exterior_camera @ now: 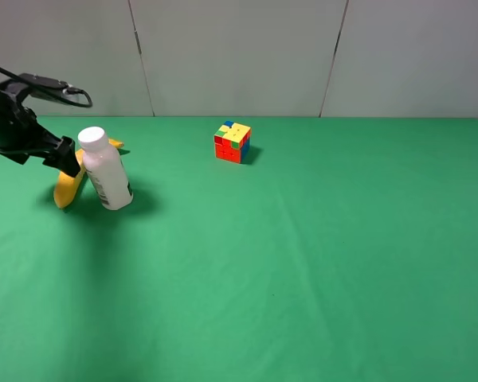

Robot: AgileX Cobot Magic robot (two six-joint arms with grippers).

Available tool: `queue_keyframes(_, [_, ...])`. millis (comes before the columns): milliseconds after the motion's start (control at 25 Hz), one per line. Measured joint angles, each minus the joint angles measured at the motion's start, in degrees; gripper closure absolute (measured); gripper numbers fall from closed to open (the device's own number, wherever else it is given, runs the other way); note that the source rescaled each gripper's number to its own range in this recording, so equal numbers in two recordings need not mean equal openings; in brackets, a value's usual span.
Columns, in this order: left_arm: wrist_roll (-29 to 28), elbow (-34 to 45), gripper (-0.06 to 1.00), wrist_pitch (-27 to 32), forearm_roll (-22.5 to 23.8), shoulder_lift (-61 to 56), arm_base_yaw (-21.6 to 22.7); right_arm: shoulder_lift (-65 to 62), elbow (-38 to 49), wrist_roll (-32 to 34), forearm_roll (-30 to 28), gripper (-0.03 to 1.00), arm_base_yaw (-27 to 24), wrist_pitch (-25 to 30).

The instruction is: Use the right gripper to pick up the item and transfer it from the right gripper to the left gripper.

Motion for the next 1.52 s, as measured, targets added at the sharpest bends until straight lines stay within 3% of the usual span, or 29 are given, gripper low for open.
queue_keyframes(360, [-1.19, -0.07, -0.06, 6.66, 6.39, -14.41, 0.0, 0.0, 0.0, 0.0, 0.0, -0.03, 0.0, 0.0])
queue_keyframes(1040, [-4.51, 0.17, -0.04, 19.95, 6.53, -40.83, 0.0, 0.0, 0.0, 0.0, 0.0, -0.03, 0.0, 0.0])
queue_keyframes(1520, [-12.87, 16.55, -0.04, 24.74, 6.52, -64.72, -0.79, 0.0, 0.0, 0.0, 0.0, -0.03, 0.0, 0.0])
